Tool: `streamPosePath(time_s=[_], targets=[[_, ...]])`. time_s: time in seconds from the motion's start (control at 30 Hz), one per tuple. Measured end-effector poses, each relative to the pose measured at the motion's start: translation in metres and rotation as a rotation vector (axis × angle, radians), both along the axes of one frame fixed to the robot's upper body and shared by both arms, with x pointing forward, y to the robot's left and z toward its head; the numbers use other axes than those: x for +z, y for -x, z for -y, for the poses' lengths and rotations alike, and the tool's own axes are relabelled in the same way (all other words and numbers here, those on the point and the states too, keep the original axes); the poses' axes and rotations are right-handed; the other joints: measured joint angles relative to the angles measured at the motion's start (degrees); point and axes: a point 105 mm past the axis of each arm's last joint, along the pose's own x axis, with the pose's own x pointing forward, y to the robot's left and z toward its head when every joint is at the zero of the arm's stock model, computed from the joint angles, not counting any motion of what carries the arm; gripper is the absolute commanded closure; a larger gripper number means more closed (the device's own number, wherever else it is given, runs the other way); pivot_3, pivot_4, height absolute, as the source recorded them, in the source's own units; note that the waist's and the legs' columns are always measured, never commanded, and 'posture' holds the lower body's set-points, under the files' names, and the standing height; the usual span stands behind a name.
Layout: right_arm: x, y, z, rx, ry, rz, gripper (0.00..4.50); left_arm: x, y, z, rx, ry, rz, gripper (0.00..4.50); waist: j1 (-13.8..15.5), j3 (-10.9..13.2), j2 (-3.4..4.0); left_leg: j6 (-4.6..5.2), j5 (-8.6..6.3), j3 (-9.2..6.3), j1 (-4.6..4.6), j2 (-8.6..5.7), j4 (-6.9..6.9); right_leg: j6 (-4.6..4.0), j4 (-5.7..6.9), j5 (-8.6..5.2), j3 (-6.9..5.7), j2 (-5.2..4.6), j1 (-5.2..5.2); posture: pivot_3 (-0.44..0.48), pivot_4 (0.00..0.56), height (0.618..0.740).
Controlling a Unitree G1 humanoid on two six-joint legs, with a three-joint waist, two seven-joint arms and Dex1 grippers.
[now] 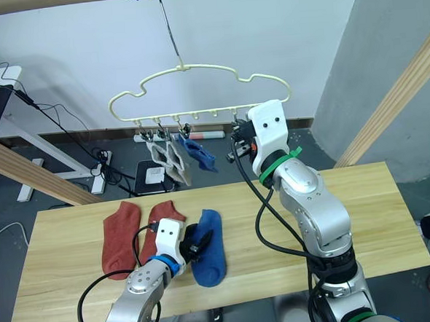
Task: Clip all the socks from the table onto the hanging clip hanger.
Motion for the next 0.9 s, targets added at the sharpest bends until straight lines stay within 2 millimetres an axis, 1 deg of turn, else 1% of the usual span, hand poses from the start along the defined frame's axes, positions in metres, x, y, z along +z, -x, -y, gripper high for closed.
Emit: streamPosePath(time_s=[0.03,0.23,0.27,0.43,0.53,0.6,0.77,0.83,0.9], targets=[[0.000,0.000,0.000,0.000,0.000,0.000,4.50,0.000,0.001,0.001,-0.012,0.001,0.002,2.96,0.00,0.00,0.00,0.00,0.00,0.00,0.00,0.00,0.00,0.00,0.00,0.00,0.00,0.00,0.00,-0.243,0.295,0.740],[0.000,0.000,0.000,-0.001,0.002,0.000,4.50,0.000,0.007,0.009,-0.091,-0.008,0.026,4.39,-0.04,0.00,0.00,0.00,0.00,0.00,0.00,0.02,-0.02,0.00,-0.02,0.00,0.00,0.00,0.00,-0.249,0.296,0.740],[0.000,0.000,0.000,-0.002,0.002,0.000,4.50,0.001,0.008,0.010,-0.114,-0.023,0.044,4.47,-0.05,0.00,0.00,0.00,0.00,-0.01,0.00,0.03,-0.02,0.00,-0.02,0.00,-0.01,0.00,-0.01,-0.249,0.296,0.740],[0.000,0.000,0.001,-0.004,0.008,-0.003,4.50,0.001,0.009,0.014,-0.179,-0.062,0.119,4.47,-0.06,0.00,0.00,0.00,0.00,0.00,0.00,0.11,-0.02,0.00,-0.05,0.00,0.00,-0.02,0.00,-0.252,0.297,0.740],[0.000,0.001,0.002,-0.005,0.010,-0.003,4.50,0.009,0.006,0.016,-0.201,-0.069,0.186,4.47,-0.07,0.00,0.00,0.00,0.00,0.00,-0.01,0.11,-0.02,0.00,-0.06,0.00,0.00,-0.02,0.00,-0.257,0.297,0.740],[0.000,0.001,0.002,-0.005,0.010,-0.003,4.50,0.024,-0.001,0.021,-0.241,-0.094,0.295,4.47,-0.03,0.00,0.00,0.00,0.00,-0.01,-0.01,0.10,-0.01,0.00,-0.05,0.00,-0.02,-0.02,0.00,-0.257,0.297,0.740],[0.001,0.002,0.001,-0.001,0.008,0.001,4.50,0.072,-0.022,0.034,-0.318,-0.161,0.555,4.47,-0.08,0.00,0.00,0.00,0.00,0.01,-0.05,0.00,0.00,0.03,-0.09,0.02,0.00,-0.02,0.00,-0.263,0.298,0.740],[0.002,0.003,0.001,0.005,0.005,-0.002,4.50,0.082,-0.031,0.038,-0.334,-0.189,0.605,4.47,-0.17,0.00,0.00,0.01,0.00,0.00,-0.07,-0.04,-0.01,0.03,-0.11,0.02,-0.03,-0.01,0.00,-0.261,0.297,0.740],[0.001,0.005,-0.002,0.023,-0.002,-0.010,4.50,0.088,-0.036,0.041,-0.350,-0.215,0.638,4.47,-0.26,0.00,0.00,0.01,0.00,-0.01,-0.09,-0.05,-0.02,0.03,-0.14,0.02,-0.04,0.01,-0.01,-0.261,0.297,0.740]])
